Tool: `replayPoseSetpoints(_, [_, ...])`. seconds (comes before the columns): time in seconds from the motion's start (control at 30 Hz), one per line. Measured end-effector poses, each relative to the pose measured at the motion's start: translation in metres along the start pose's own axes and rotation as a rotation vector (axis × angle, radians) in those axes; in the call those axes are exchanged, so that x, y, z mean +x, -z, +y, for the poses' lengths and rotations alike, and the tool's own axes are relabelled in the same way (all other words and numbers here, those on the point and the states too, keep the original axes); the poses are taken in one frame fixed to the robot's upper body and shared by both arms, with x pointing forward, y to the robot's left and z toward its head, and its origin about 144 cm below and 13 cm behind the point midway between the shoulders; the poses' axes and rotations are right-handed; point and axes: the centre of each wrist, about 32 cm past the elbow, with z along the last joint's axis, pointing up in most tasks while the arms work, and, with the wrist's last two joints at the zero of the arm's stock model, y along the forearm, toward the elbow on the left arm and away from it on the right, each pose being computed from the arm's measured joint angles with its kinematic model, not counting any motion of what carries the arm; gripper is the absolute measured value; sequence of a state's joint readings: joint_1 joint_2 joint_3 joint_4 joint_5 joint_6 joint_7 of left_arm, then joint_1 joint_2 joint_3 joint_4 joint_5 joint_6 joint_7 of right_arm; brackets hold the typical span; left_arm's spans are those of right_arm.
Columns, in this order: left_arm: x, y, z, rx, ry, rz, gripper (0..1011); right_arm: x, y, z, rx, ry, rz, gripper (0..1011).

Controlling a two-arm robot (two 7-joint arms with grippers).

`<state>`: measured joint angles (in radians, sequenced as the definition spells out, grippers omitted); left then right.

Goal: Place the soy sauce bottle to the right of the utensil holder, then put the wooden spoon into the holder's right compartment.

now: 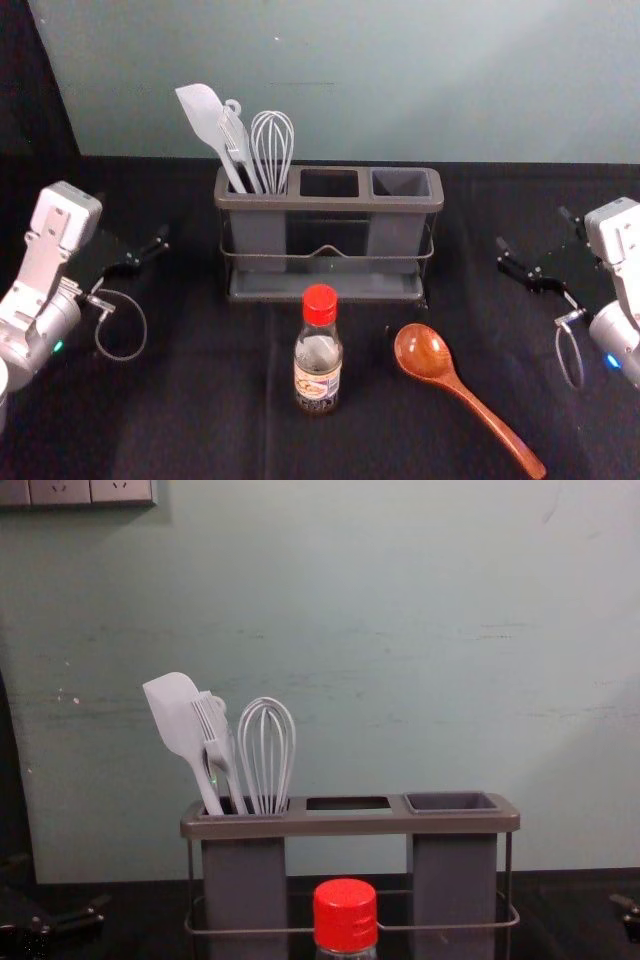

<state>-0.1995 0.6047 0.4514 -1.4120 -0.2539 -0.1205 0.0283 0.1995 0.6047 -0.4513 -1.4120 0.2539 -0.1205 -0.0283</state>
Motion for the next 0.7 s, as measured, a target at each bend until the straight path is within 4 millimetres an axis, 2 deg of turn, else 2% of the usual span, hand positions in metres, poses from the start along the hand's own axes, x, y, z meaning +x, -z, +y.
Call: replayPoseSetpoints(0.7, [0.0, 0.0, 0.0, 0.0, 0.0, 0.0, 1005, 0.0, 0.0, 0.0, 0.0, 0.0, 0.0, 1002])
